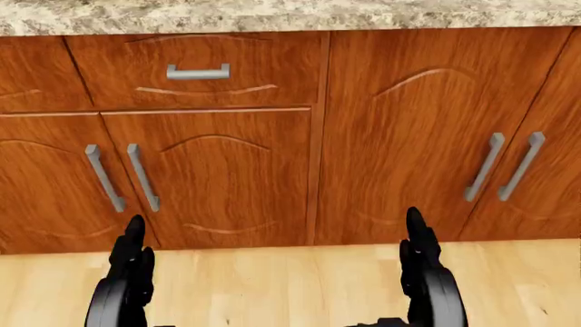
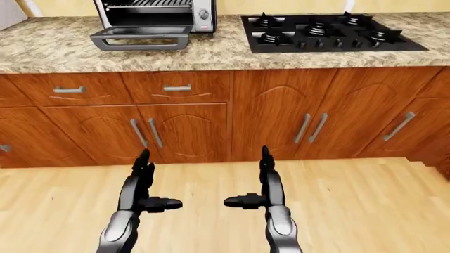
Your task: Close the toaster oven door.
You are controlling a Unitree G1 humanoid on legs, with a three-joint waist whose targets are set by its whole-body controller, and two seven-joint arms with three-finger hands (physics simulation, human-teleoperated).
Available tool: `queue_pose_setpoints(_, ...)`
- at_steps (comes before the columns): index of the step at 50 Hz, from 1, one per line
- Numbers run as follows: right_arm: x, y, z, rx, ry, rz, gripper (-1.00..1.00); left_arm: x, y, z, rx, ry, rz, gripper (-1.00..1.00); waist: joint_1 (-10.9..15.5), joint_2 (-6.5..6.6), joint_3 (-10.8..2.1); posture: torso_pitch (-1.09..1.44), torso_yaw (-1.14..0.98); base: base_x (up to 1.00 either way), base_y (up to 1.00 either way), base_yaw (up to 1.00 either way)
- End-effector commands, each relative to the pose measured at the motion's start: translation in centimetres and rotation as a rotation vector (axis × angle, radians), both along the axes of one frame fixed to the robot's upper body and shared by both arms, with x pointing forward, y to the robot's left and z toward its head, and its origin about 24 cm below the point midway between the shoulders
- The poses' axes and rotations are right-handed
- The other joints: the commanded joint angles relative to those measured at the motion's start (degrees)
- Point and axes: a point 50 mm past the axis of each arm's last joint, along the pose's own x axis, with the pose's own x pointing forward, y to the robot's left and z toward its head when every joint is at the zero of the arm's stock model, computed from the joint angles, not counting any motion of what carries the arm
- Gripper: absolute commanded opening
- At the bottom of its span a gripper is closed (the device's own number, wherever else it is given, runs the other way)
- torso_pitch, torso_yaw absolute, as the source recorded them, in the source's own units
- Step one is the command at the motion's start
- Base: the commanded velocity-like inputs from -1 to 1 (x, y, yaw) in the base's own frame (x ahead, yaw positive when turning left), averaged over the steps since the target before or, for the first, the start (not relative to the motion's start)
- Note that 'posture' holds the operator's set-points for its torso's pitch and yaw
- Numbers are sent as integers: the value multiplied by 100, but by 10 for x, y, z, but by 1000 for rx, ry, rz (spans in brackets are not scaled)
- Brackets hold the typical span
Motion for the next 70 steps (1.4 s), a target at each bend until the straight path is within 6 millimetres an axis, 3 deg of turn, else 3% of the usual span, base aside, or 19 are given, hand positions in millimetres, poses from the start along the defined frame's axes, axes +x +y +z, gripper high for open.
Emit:
queue_pose_setpoints(1,10,0,37,-10,-175,14,100,12,3,38,2,-184,4,100,-12,-45,-5,0,0,0,0,0)
queue_pose_setpoints(3,11,-1,41,0,-173,15,100,13,6,42,4,-191,7,100,43,-8,-363,0,0,0,0,0)
queue_pose_setpoints(5,13,-4,48,-1,-184,14,100,13,9,45,6,-197,12,100,35,-41,-108,0,0,0,0,0)
queue_pose_setpoints(7,14,-5,50,-14,-190,12,100,14,12,49,8,-205,18,100,40,-42,-392,0,0,0,0,0)
queue_pose_setpoints(10,18,-7,58,-25,-200,27,100,12,21,55,10,-213,33,100,45,-31,-430,0,0,0,0,0)
queue_pose_setpoints(13,25,-16,75,-35,-228,26,100,11,42,71,18,-244,82,100,38,-19,-471,0,0,0,0,0)
queue_pose_setpoints(21,36,-38,124,-42,-303,-9,100,15,100,120,41,-338,227,100,43,20,-494,0,0,0,0,0)
queue_pose_setpoints(29,42,-56,178,-21,-376,-32,100,13,143,166,37,-422,326,100,37,64,-476,0,0,0,0,0)
queue_pose_setpoints(34,44,-70,210,-25,-433,-51,100,9,158,186,79,-483,346,100,29,65,-406,0,0,0,0,0)
queue_pose_setpoints(42,40,-82,249,-92,-520,-67,100,0,188,236,92,-550,443,100,16,85,-331,0,0,0,0,0)
queue_pose_setpoints(47,41,-88,257,-100,-540,-70,100,-5,191,253,109,-580,445,100,7,108,-287,0,0,0,0,0)
queue_pose_setpoints(52,42,-89,260,-100,-555,-75,100,-7,193,255,117,-580,443,100,15,123,-251,0,0,4,0,0)
queue_pose_setpoints(53,40,-89,261,-98,-551,-71,100,-7,194,255,118,-580,444,100,10,146,-363,0,0,9,1,0)
queue_pose_setpoints(57,41,-89,261,-100,-553,-66,100,-8,194,257,131,-587,442,100,12,139,-227,0,0,14,2,0)
queue_pose_setpoints(62,40,-88,262,-108,-554,-60,100,-10,196,260,142,-593,449,100,-20,114,-229,0,0,18,11,0)
queue_pose_setpoints(64,39,-88,263,-110,-556,-58,100,-10,197,261,143,-595,454,100,-22,167,-225,0,0,21,15,0)
queue_pose_setpoints(67,38,-88,265,-106,-557,-59,100,-10,198,261,139,-596,458,100,-53,538,-263,0,0,21,16,0)
queue_pose_setpoints(69,38,-85,264,-106,-553,-54,100,-11,198,261,140,-595,460,100,-28,440,-205,0,0,22,16,0)
queue_pose_setpoints(70,38,-85,265,-105,-553,-52,100,-11,198,261,139,-595,461,100,-56,477,-182,0,0,21,16,0)
